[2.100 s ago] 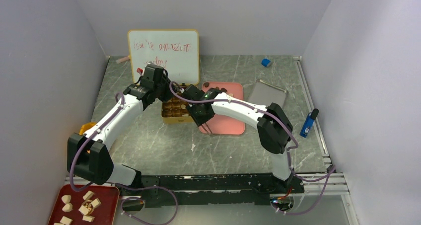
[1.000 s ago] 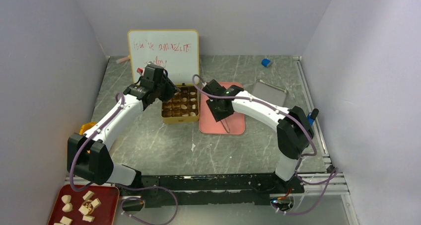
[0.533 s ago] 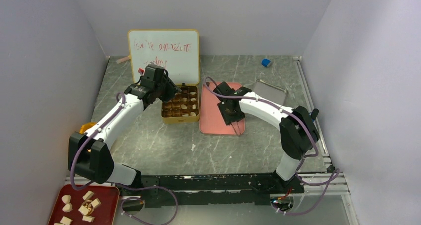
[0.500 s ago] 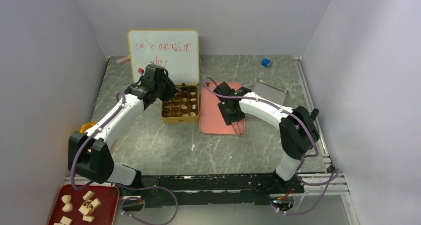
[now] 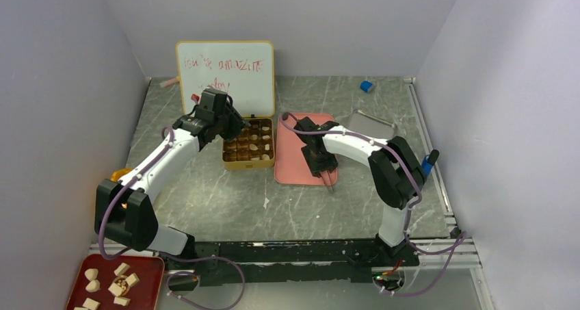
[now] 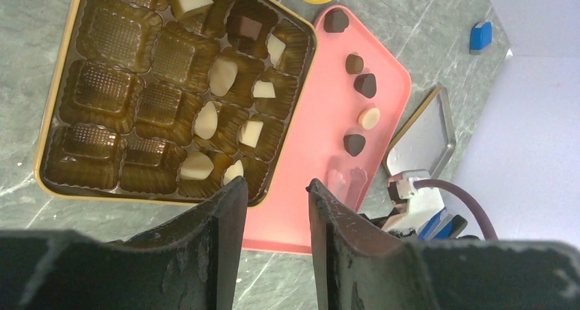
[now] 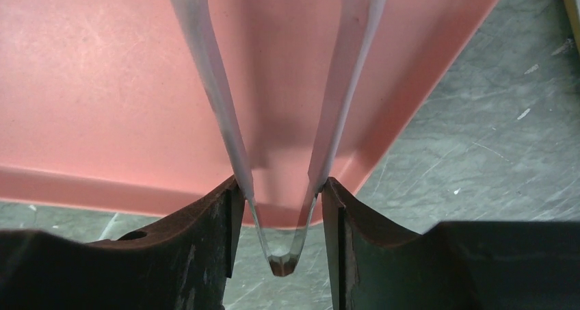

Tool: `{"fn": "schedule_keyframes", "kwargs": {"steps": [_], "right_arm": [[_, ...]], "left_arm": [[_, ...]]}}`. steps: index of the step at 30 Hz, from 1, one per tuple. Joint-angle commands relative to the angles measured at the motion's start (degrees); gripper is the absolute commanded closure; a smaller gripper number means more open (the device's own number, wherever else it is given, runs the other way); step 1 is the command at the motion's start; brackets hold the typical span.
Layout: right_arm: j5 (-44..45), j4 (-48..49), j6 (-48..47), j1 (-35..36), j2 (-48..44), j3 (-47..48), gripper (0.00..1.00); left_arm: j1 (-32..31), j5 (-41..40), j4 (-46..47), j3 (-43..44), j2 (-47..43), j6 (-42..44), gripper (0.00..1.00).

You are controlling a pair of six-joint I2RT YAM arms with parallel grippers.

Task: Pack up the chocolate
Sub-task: Pick up the fake chocolate from the plate.

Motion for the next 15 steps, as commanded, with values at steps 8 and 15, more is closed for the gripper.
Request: {"fn": "schedule_keyframes", "kwargs": {"steps": [8, 15], "right_arm": [[0.0, 0.8, -0.9, -2.2, 3.8, 6.1, 0.52], [-0.4, 0.9, -2.0, -3.9, 7.0, 8.4, 0.51]], "left_arm": [[0.2, 1.5, 1.8, 1.8, 1.0, 0.1, 0.57], [0.2, 1.5, 2.1, 1.5, 1.2, -0.2, 0.57]]}}
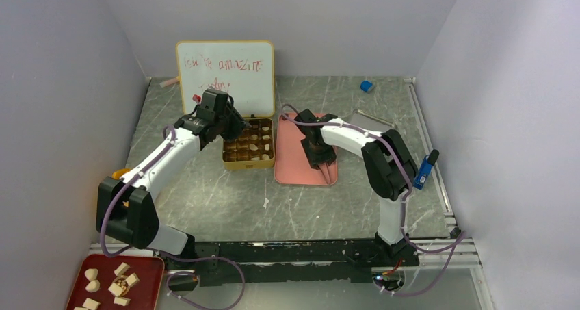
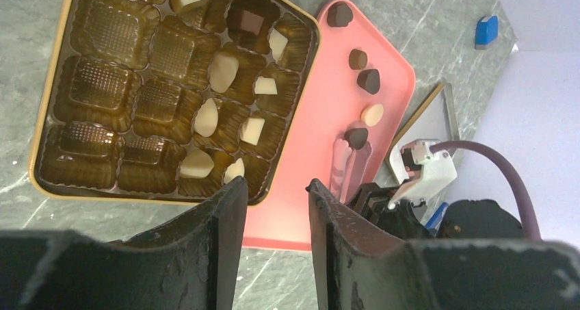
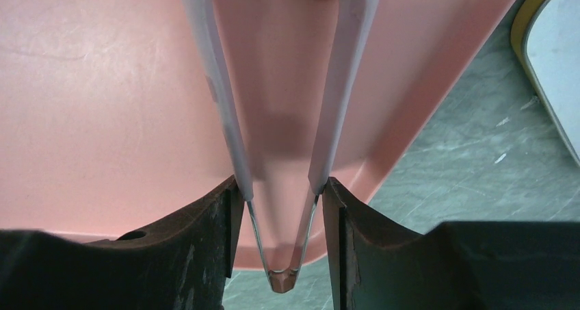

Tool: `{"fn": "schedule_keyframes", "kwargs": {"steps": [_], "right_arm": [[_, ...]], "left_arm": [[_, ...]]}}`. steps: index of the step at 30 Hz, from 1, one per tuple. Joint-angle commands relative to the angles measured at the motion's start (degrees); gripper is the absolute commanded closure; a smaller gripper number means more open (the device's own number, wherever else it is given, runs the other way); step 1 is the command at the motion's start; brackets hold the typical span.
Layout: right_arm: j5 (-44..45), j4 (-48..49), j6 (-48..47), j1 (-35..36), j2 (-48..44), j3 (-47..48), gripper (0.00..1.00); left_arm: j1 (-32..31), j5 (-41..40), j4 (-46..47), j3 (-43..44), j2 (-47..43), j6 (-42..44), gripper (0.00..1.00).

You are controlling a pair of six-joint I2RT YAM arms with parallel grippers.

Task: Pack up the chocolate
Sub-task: Pick up the fake chocolate from the plate.

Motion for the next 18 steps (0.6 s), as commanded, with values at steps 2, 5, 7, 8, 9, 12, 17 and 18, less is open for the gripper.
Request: {"fn": "schedule_keyframes", "kwargs": {"steps": [2, 5, 7, 8, 9, 12, 17, 18], "right_arm": [[-0.6, 0.7, -1.3, -1.5, 2.1, 2.8, 0.51], [-0.6, 0.9, -1.6, -2.1, 3.0, 3.3, 0.51], [-0.8, 1.0, -1.9, -2.6, 3.4, 3.5, 0.51], [-1.0, 1.0, -2.0, -2.7, 3.6, 3.7, 0.51], [-1.1, 1.0, -2.1, -2.9, 3.9, 4.1, 0.51], [-1.5, 1.1, -2.3, -3.2, 4.8, 4.8, 0.51], [-2.4, 0.9, -2.6, -3.2, 6.2, 6.1, 0.51], [-2.6, 1.0, -2.6, -3.2, 6.5, 6.2, 0.51]], "left_arm": [[0.2, 0.6, 2.0, 1.5, 0.3, -0.2, 0.57], [0.2, 0.5, 2.1, 1.7, 0.5, -0.3, 0.57], [0.2, 0.6, 2.2, 1.7, 0.7, -0.3, 0.57], [0.2, 0.6, 2.2, 1.7, 0.8, -0.3, 0.57], [0.2, 0.6, 2.2, 1.8, 0.8, -0.4, 0.57], [0.2, 0.7, 2.4, 1.6, 1.0, -0.5, 0.57], [0.2, 1.0, 2.8, 1.2, 1.2, -0.8, 0.57], [0.2, 1.1, 2.9, 1.1, 1.1, -0.9, 0.57]]}}
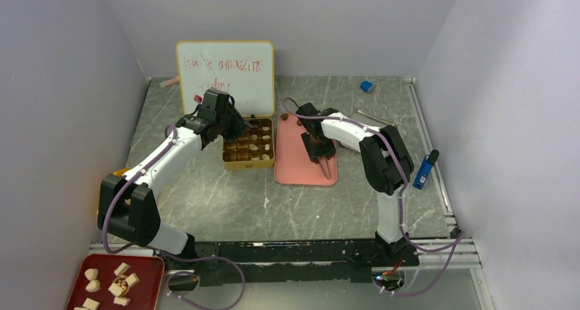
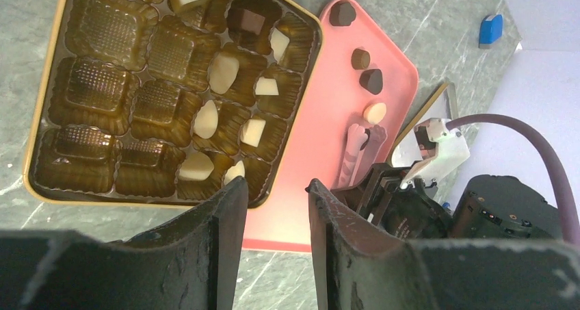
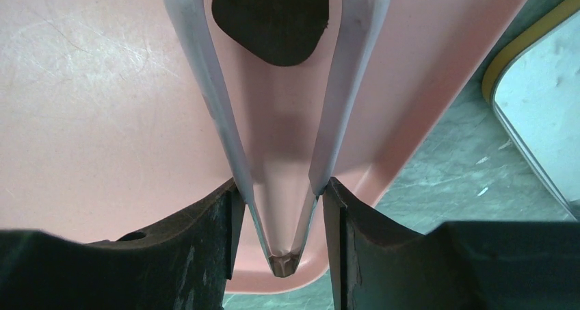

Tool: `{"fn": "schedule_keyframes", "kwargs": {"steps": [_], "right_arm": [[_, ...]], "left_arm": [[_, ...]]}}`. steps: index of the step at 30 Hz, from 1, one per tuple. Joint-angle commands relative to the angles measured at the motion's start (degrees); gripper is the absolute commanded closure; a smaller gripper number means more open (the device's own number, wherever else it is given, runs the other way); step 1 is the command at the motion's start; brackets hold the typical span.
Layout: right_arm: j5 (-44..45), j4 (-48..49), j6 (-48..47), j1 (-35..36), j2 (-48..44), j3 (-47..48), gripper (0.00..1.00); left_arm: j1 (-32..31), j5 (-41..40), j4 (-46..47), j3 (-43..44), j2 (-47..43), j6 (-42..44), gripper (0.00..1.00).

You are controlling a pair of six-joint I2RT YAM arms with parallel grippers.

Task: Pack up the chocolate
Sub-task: Pick up the fake chocolate from the plate.

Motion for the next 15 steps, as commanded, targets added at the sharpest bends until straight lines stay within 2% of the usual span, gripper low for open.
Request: {"fn": "schedule_keyframes", "kwargs": {"steps": [1, 15], "right_arm": [[-1.1, 0.8, -0.5, -0.2, 2.5, 1.4, 0.51], [-1.6, 1.9, 0.0, -0.2, 4.6, -0.7, 0.51]], "left_arm": [[0.2, 0.9, 2.5, 1.0, 0.0, -0.7, 0.57], [0.2, 1.4, 2.5, 0.4, -0.9, -0.6, 0.57]]}}
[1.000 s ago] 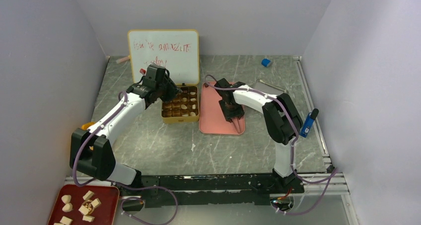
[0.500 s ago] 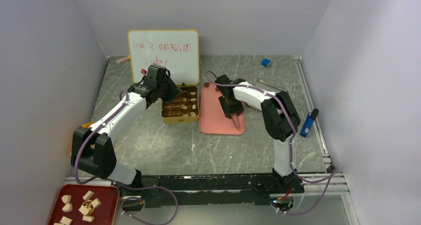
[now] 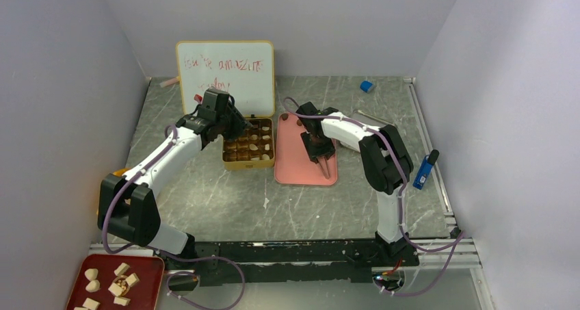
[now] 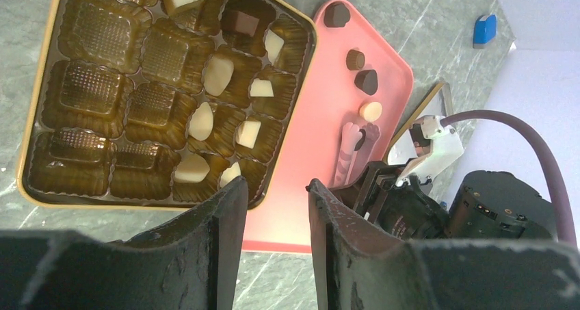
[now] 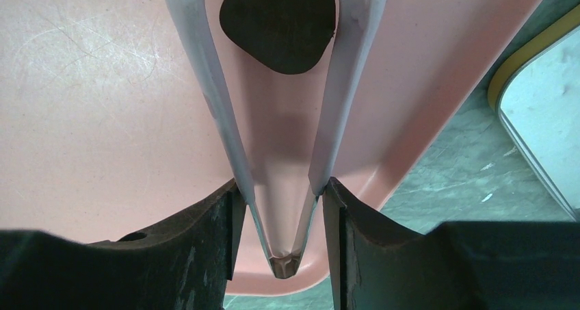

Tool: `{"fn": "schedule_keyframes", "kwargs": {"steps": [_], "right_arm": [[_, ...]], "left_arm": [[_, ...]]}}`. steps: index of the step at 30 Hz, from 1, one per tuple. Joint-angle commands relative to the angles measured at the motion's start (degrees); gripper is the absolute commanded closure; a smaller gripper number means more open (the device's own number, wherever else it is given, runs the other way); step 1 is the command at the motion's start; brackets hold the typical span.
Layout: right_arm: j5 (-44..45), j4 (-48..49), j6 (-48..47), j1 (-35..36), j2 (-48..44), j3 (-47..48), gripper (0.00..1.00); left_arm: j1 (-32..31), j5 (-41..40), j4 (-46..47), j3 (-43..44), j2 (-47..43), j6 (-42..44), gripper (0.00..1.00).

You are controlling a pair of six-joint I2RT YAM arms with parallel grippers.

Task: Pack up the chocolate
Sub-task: Pick up the fake chocolate from the plate.

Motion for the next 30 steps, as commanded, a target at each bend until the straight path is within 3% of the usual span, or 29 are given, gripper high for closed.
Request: {"fn": "schedule_keyframes", "kwargs": {"steps": [1, 17, 23, 30], "right_arm": [[-0.5, 1.6, 0.4, -0.2, 4.0, -1.3, 0.51], [-1.0, 0.3, 1.1, -0.2, 5.0, 0.5, 0.49], [0.0, 0.8, 1.5, -0.2, 0.8, -2.0, 0.79], [1.1, -0.4, 2.3, 0.1, -3.3, -2.7, 0.83]], "left_arm": [[0.2, 1.0, 1.7, 0.4, -1.0, -0.5, 0.57], [0.2, 1.2, 1.4, -0.2, -1.8, -0.6, 0.57], [0.2, 1.6, 1.5, -0.4, -2.0, -1.0, 0.57], [0.2, 2.1, 1.4, -0.3, -2.5, -0.7, 0.57]]}}
